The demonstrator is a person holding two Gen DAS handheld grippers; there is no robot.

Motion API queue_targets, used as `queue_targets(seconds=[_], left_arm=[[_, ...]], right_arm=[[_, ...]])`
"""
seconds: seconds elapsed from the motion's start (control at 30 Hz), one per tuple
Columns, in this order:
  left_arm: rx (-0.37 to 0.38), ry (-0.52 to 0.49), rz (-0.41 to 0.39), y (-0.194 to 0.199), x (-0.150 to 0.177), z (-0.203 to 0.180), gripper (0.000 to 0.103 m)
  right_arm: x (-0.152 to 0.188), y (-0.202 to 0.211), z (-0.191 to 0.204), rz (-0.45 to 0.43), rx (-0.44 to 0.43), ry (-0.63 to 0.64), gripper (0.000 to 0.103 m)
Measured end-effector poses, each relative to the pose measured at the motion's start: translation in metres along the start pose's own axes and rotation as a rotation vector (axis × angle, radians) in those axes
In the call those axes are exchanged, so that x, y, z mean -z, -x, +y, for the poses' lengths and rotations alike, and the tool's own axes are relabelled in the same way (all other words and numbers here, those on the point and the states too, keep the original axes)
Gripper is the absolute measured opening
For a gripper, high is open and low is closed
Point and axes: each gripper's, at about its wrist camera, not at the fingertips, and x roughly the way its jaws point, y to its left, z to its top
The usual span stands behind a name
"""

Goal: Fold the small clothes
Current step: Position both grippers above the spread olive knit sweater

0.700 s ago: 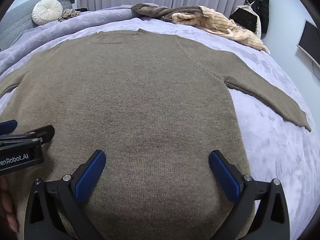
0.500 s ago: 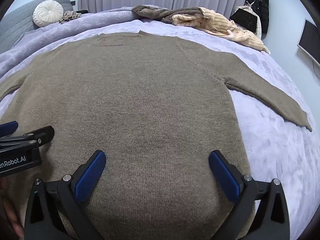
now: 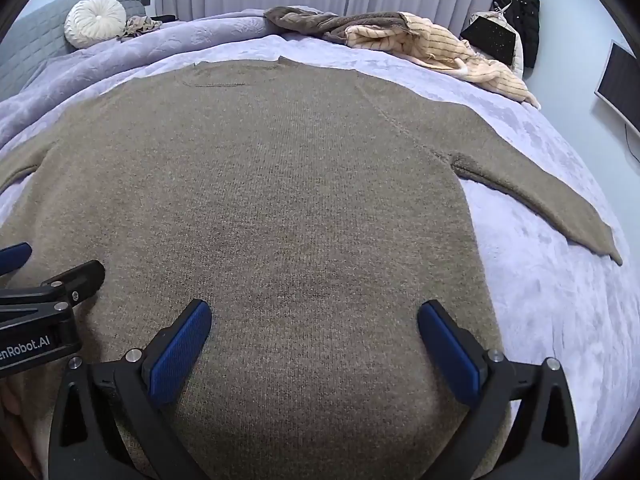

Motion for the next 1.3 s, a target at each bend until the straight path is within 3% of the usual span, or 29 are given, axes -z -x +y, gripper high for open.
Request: queue_targets(seconds=[0.3, 0.47, 0.67, 0.93, 1.07, 1.3], left_arm=[[0.013, -0.004, 0.047, -0.009, -0.013, 0.002, 0.103], [0.022, -0.022, 0.103, -0.018, -0.026, 0.002, 0.103], [0.028, -0.046, 0.147, -0.026, -0.043, 0.001, 0.103], [0.005, -0.010, 0.112, -0.015, -0.077, 0.005, 0.103], [0.027, 0.026, 0.079, -0.009, -0.083, 0.013, 0.103], [0.003, 0.122, 0.001, 0.013, -0.072, 0.031, 0.103]], right_arm=[[-0.004, 0.001, -0.001, 0.039, -0.022, -0.024, 0.103], [-0.010, 0.000, 0.010, 0.116, 0.042, 0.011, 0.103], [-0.013, 0.005, 0.024, 0.141, 0.108, 0.095, 0.103], [-0.028, 0.027, 0.021, 0.119, 0.075, 0.094, 0.103], [-0.036, 0.039, 0.022, 0.098, 0.069, 0.097, 0.103], [-0.048, 0.056, 0.020, 0.069, 0.050, 0.097, 0.103]])
